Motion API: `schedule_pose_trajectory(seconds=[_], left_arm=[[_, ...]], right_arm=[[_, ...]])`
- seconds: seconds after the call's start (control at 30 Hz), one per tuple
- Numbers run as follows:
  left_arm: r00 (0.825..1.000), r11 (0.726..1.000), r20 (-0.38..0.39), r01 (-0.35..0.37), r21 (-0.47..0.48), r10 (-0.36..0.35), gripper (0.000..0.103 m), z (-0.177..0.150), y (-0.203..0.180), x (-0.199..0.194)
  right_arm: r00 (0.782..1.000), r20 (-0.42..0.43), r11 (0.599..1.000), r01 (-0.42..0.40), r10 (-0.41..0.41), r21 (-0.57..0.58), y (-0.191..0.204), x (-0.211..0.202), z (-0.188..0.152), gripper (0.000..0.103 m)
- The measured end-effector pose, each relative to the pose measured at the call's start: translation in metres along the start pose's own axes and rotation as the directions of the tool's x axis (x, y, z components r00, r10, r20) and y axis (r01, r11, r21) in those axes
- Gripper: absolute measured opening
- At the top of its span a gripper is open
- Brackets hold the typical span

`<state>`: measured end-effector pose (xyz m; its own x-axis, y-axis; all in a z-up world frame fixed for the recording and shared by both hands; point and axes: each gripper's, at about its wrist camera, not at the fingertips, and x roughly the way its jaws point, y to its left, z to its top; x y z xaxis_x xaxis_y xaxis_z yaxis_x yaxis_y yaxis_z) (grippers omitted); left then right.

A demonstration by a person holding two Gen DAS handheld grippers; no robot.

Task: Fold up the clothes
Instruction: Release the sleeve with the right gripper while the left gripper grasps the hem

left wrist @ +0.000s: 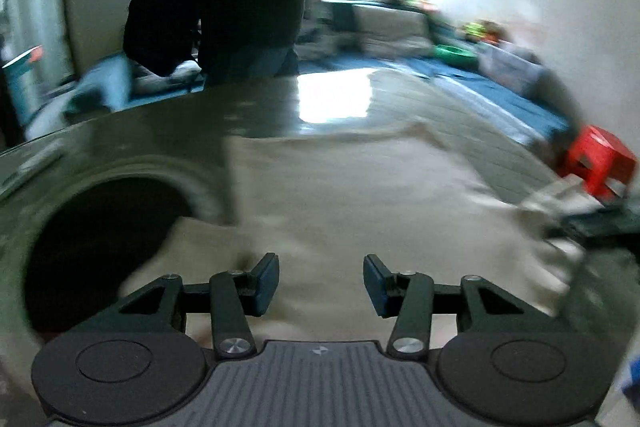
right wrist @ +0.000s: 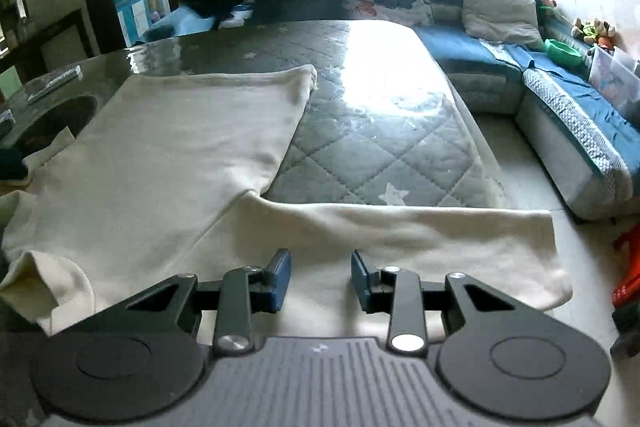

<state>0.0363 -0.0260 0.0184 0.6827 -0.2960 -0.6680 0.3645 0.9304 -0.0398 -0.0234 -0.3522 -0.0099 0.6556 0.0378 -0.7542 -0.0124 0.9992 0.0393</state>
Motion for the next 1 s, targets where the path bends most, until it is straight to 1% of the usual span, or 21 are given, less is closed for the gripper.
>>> schedule_pose_trajectory(seconds=[0.1, 0.13, 0.2, 0.27, 0.33, 0.37, 0.47, 0.63, 0.73, 0.77, 0.8, 0.83, 0.87, 0.93, 1.0], left_arm=[[0.997, 0.996, -0.025, -0.07, -0.057, 0.069, 0.048, 0.004, 0.023, 0.014], [0.996, 0.994, -0.031, -0.085, -0.063, 0.083, 0.046, 0.005, 0.03, 0.017], [0.994, 0.992, -0.046, -0.107, -0.064, 0.104, 0.044, 0.006, 0.038, 0.026], [0.994, 0.994, -0.055, -0.094, -0.049, 0.092, 0.045, 0.007, 0.041, 0.032], [0.991, 0.992, -0.073, -0.118, -0.034, 0.115, 0.043, 0.006, 0.041, 0.039], [0.99, 0.992, -0.082, -0.12, -0.035, 0.117, 0.038, 0.004, 0.042, 0.042], [0.987, 0.991, -0.099, -0.127, -0.033, 0.123, 0.03, 0.001, 0.045, 0.048], [0.986, 0.992, -0.114, -0.124, 0.0, 0.124, 0.03, -0.006, 0.044, 0.055], [0.985, 0.992, -0.117, -0.128, -0.003, 0.127, 0.03, -0.005, 0.045, 0.057], [0.985, 0.991, -0.113, -0.13, -0.003, 0.129, 0.023, -0.005, 0.045, 0.058], [0.986, 0.992, -0.111, -0.127, -0.005, 0.126, 0.019, -0.005, 0.046, 0.058], [0.986, 0.992, -0.109, -0.125, -0.015, 0.123, 0.011, -0.005, 0.048, 0.057], [0.987, 0.992, -0.106, -0.124, -0.025, 0.12, 0.007, -0.004, 0.049, 0.055], [0.989, 0.99, -0.086, -0.125, -0.057, 0.12, 0.004, -0.004, 0.055, 0.048], [0.989, 0.986, -0.059, -0.139, -0.093, 0.134, 0.004, -0.001, 0.065, 0.038]], right_arm=[[1.0, -0.002, 1.0, -0.001, 0.001, 0.0, 0.001, 0.0, -0.002, 0.034], [1.0, -0.002, 1.0, -0.001, 0.001, 0.001, 0.001, 0.0, -0.002, 0.034], [1.0, -0.004, 1.0, -0.002, 0.002, 0.0, 0.002, 0.002, -0.002, 0.035], [1.0, -0.005, 1.0, -0.003, 0.003, -0.001, 0.003, 0.002, -0.002, 0.037], [1.0, -0.005, 1.0, -0.003, 0.003, -0.004, 0.003, 0.002, -0.002, 0.037], [1.0, -0.005, 1.0, -0.003, 0.003, -0.005, 0.003, 0.003, -0.002, 0.038], [1.0, -0.005, 1.0, -0.005, 0.005, -0.005, 0.003, 0.003, -0.002, 0.038], [1.0, -0.007, 1.0, -0.002, 0.002, -0.006, 0.003, 0.004, 0.0, 0.038], [1.0, -0.008, 1.0, 0.0, 0.0, -0.008, 0.004, 0.005, 0.0, 0.038], [1.0, -0.008, 1.0, 0.001, -0.001, -0.009, 0.004, 0.005, 0.0, 0.038], [1.0, -0.009, 1.0, 0.001, -0.001, -0.009, 0.004, 0.005, 0.0, 0.038], [1.0, -0.009, 1.0, 0.0, -0.001, -0.009, 0.004, 0.005, 0.0, 0.038], [1.0, -0.009, 1.0, 0.001, -0.001, -0.009, 0.004, 0.005, 0.0, 0.038], [1.0, -0.011, 1.0, 0.002, -0.002, -0.01, 0.004, 0.005, 0.0, 0.038], [1.0, -0.012, 1.0, 0.003, -0.003, -0.013, 0.004, 0.005, 0.0, 0.038]])
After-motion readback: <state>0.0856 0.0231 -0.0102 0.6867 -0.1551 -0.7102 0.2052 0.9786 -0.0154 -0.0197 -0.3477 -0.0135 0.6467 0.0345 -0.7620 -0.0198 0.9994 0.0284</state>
